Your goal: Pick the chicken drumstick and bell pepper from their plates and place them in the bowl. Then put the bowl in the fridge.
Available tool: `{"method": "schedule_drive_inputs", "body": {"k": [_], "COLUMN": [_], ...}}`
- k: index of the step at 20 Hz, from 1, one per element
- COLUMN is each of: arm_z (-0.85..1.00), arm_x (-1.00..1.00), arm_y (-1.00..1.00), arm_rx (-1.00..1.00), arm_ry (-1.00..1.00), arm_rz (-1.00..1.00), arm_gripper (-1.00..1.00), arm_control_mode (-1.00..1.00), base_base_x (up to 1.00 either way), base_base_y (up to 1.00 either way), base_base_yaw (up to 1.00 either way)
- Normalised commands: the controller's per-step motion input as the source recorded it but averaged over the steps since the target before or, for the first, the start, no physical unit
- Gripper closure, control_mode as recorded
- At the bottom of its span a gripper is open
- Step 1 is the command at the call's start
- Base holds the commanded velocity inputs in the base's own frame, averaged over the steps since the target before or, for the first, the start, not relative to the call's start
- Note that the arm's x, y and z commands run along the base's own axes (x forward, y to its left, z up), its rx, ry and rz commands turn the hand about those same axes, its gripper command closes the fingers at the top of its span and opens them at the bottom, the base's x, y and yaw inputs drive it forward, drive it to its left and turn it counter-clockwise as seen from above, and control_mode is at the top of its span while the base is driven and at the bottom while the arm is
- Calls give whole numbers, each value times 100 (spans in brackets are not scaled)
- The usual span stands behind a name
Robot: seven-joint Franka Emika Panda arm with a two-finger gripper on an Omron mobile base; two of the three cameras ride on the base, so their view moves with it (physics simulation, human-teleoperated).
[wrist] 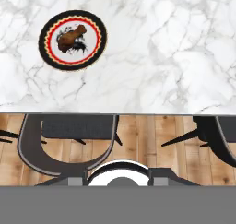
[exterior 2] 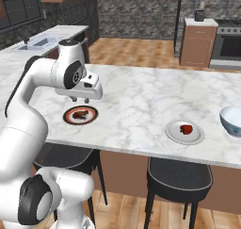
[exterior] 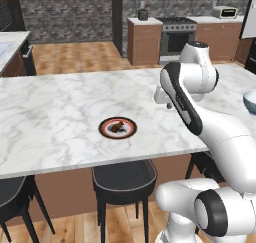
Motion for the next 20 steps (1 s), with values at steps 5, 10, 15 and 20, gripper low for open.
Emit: {"method": "schedule_drive_inputs", "body": {"k": [5,10,15,20], "arm_z": [-10,-20,-23,-29], "arm_x": [4,25,43,51], "arm_y": [23,54,44,25], "arm_rx": [0,0,0,2], "arm_ry": [0,0,0,8], "arm_rz": [-10,-27,-31,-29], "arm_gripper": [-100,-100,-100,-100], "arm_control_mode": [-100,-100,-100,-100], "base_base_x": [0,0,0,0], "base_base_y": [0,0,0,0], "base_base_yaw": [0,0,0,0]}}
